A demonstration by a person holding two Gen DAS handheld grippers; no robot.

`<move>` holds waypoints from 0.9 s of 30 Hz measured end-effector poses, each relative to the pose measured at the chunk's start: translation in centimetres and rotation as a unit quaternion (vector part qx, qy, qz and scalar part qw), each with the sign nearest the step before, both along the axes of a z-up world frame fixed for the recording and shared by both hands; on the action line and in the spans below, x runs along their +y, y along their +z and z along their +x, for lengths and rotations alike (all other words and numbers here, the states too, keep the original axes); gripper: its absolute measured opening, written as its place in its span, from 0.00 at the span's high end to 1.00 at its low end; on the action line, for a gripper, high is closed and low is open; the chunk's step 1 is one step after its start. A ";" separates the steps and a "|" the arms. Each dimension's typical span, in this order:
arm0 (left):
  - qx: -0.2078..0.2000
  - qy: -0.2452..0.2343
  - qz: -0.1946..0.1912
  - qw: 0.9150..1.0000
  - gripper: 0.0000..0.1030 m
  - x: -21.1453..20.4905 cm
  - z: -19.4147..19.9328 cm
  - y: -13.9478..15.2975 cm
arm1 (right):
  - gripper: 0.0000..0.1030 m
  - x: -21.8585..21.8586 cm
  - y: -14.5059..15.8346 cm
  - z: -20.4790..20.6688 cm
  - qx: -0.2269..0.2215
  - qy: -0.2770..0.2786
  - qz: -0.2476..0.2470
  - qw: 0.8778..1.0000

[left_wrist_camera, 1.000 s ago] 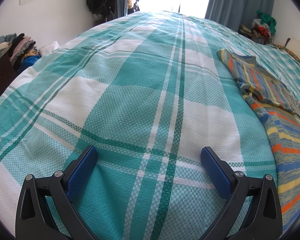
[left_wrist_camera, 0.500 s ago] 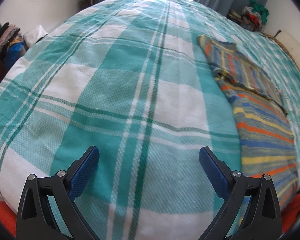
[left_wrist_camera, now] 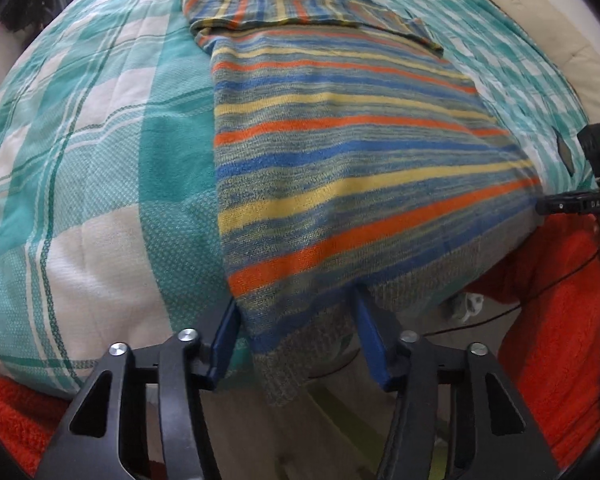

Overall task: Fold small clothes
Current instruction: 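Grasp the sweater hem with the left tool while the right tool grasps it too, then fold the hem up toward the collar with both tools and release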

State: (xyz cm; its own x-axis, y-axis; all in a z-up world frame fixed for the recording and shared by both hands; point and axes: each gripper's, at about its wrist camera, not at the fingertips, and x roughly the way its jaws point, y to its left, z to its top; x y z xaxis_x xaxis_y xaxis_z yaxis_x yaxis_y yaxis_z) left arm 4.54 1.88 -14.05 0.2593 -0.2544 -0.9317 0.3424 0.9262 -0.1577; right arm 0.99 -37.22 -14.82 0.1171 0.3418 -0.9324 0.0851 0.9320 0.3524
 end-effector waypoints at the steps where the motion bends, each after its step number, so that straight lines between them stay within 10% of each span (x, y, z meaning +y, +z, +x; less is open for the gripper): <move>1: 0.007 -0.007 0.005 1.000 0.92 -0.3 0.0 -0.1 | 0.72 0.9 -0.6 0.2 0.013 0.023 -0.008 1.000; 2: 0.017 -0.006 -0.002 1.000 0.94 -0.4 0.1 0.2 | 0.94 1.6 -0.9 0.4 0.023 0.045 -0.019 0.999; 12: 0.035 0.110 -0.229 0.967 0.95 5.0 10.3 6.6 | 0.94 -2.0 7.6 6.3 -0.116 -0.060 0.106 0.986; 18: 0.018 0.167 -0.232 0.958 0.95 4.9 24.0 6.6 | 0.94 -4.4 8.2 18.3 -0.189 -0.132 0.092 0.969; 27: 0.043 0.200 -0.200 0.958 0.94 2.8 36.6 1.5 | 0.94 -8.2 2.0 32.6 -0.145 -0.194 0.091 0.966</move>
State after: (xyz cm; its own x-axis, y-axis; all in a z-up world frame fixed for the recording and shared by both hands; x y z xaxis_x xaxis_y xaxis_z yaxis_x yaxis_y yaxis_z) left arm 41.11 4.70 -12.58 0.3374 -0.4914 -0.8029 -0.0566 0.8408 -0.5383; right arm 33.57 -45.41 -12.81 0.5171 0.3757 -0.7691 0.2879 0.7698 0.5697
